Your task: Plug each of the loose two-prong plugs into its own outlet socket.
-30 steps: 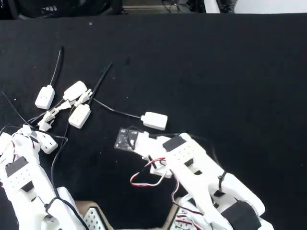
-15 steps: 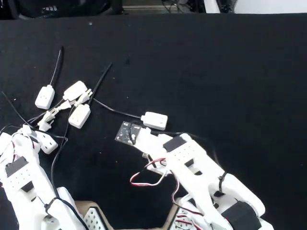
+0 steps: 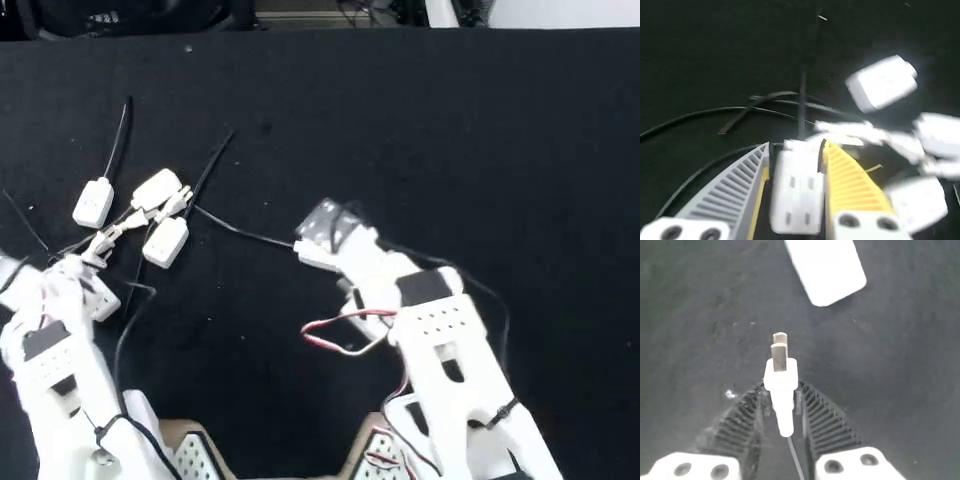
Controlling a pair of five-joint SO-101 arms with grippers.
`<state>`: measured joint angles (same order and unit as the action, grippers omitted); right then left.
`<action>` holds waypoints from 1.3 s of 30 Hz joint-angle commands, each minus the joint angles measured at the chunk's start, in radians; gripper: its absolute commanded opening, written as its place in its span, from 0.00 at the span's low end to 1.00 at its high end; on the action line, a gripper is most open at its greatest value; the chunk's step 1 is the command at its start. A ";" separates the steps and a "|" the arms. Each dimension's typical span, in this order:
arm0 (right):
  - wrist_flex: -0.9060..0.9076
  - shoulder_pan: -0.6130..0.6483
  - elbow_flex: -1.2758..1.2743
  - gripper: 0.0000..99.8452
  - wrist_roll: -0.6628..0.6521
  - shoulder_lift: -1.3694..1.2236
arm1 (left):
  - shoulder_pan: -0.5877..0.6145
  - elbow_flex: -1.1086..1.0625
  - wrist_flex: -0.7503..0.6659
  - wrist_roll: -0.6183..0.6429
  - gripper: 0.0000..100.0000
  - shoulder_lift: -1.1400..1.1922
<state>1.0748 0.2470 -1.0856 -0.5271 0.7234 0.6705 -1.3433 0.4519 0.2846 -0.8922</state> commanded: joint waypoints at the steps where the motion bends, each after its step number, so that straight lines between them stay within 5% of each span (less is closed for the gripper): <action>1: -0.023 -0.012 0.085 0.01 0.124 0.010 | -0.136 0.021 0.025 -0.144 0.17 -0.009; 7: -0.072 0.005 0.246 0.01 0.273 -0.142 | -0.305 0.021 0.084 -0.325 0.17 -0.008; 16: -0.216 0.075 0.219 0.01 0.358 -0.363 | -0.372 0.102 0.158 -0.348 0.17 0.014; 26: -0.362 0.075 -0.010 0.01 0.353 -0.160 | -0.490 0.544 0.178 -0.419 0.17 0.597; 32: -0.420 0.078 -0.081 0.01 0.353 -0.107 | -0.576 0.808 0.178 -0.315 0.17 0.902; 39: -0.468 0.078 -0.081 0.01 0.353 -0.171 | -0.636 0.908 0.175 -0.123 0.17 0.928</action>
<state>0.6391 0.3099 -1.1807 -0.1788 0.5731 0.0859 -0.5040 0.6268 0.1097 0.0376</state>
